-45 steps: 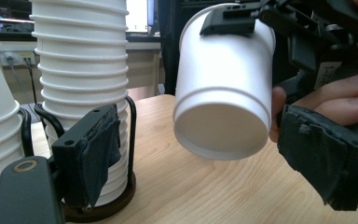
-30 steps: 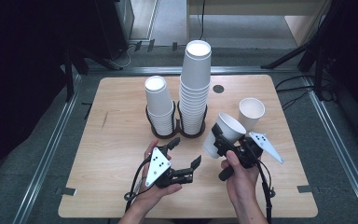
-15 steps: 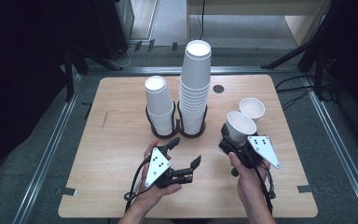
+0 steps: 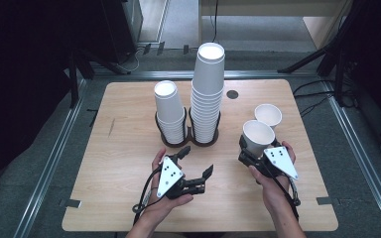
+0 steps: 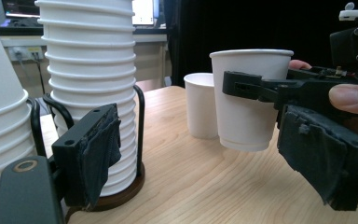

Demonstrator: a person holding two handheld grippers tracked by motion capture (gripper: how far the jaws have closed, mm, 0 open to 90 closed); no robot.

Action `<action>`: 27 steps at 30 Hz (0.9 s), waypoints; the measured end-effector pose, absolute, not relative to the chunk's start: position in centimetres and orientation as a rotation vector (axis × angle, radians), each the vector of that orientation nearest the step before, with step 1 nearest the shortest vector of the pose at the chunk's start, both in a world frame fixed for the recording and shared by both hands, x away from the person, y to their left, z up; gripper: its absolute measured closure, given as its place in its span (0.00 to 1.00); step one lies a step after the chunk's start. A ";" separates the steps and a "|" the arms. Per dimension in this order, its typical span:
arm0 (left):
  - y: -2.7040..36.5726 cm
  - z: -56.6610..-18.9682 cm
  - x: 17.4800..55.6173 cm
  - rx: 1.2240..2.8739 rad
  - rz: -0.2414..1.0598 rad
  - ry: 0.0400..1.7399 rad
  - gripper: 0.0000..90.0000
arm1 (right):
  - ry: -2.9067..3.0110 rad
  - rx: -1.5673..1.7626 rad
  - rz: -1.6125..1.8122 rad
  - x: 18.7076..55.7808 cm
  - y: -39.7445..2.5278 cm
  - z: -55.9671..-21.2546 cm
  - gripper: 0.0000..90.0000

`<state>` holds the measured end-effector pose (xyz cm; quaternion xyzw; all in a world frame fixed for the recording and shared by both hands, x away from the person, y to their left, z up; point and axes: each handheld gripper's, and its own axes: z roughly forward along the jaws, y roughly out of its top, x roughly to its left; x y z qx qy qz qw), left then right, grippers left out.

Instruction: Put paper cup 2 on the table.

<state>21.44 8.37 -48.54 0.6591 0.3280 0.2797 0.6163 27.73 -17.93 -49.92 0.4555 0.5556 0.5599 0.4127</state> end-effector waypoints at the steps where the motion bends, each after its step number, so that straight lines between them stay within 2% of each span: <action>1: 8.4 -48.5 21.4 1.518 0.641 0.756 0.15 | 1.397 1.148 1.414 27.9 -18.0 -50.2 0.15; 27: 9.6 -48.9 21.9 1.546 0.598 0.820 0.15 | 1.545 1.123 1.390 29.1 -18.7 -52.9 0.15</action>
